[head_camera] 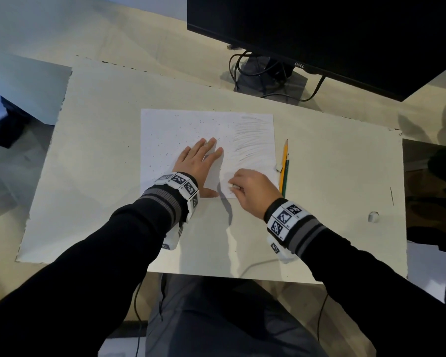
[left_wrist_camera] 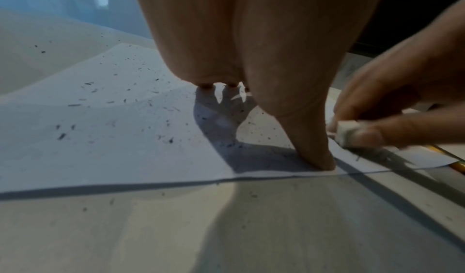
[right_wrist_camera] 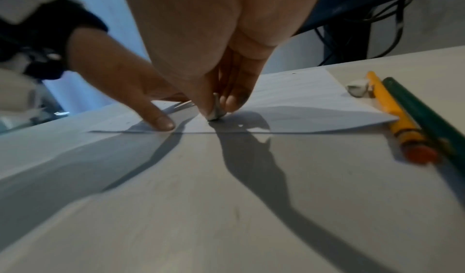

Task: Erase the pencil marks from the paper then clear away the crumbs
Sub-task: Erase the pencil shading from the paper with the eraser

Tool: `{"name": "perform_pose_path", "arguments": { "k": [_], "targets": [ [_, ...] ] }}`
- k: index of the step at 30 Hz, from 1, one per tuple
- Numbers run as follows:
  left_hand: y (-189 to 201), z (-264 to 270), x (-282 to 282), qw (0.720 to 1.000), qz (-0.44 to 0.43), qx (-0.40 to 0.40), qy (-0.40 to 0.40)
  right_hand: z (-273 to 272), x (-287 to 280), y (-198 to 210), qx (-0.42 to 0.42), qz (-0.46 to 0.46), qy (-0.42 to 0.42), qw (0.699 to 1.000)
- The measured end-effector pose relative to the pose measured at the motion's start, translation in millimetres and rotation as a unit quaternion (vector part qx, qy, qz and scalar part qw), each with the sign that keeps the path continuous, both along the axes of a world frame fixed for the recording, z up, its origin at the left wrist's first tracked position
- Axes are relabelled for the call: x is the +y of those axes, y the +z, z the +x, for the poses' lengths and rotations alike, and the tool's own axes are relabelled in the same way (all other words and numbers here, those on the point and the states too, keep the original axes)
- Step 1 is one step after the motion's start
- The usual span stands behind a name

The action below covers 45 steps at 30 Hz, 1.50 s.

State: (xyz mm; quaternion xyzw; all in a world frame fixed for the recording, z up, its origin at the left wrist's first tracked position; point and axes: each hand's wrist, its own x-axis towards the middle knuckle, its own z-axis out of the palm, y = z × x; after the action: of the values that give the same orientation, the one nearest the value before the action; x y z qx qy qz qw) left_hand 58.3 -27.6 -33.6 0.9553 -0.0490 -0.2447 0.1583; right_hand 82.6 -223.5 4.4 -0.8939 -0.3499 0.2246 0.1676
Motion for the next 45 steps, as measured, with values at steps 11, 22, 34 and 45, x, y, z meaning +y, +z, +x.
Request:
{"name": "perform_pose_path", "arguments": {
  "k": [11, 22, 34, 45],
  "targets": [
    [2, 0, -1, 1.0, -0.008, -0.005, 0.012, -13, -5, 0, 0.031, 0.014, -0.012, 0.999],
    [1, 0, -1, 1.0, -0.012, -0.004, 0.018, -1, -12, 1, 0.03, -0.014, -0.098, 0.995],
    [-1, -4, -13, 0.997, -0.011, -0.039, 0.062, -16, -5, -3, 0.029, 0.028, -0.175, 0.984],
    [-1, -4, -16, 0.997, -0.007, -0.037, 0.07, -13, -12, -6, 0.014, 0.048, -0.176, 0.983]
  ]
}}
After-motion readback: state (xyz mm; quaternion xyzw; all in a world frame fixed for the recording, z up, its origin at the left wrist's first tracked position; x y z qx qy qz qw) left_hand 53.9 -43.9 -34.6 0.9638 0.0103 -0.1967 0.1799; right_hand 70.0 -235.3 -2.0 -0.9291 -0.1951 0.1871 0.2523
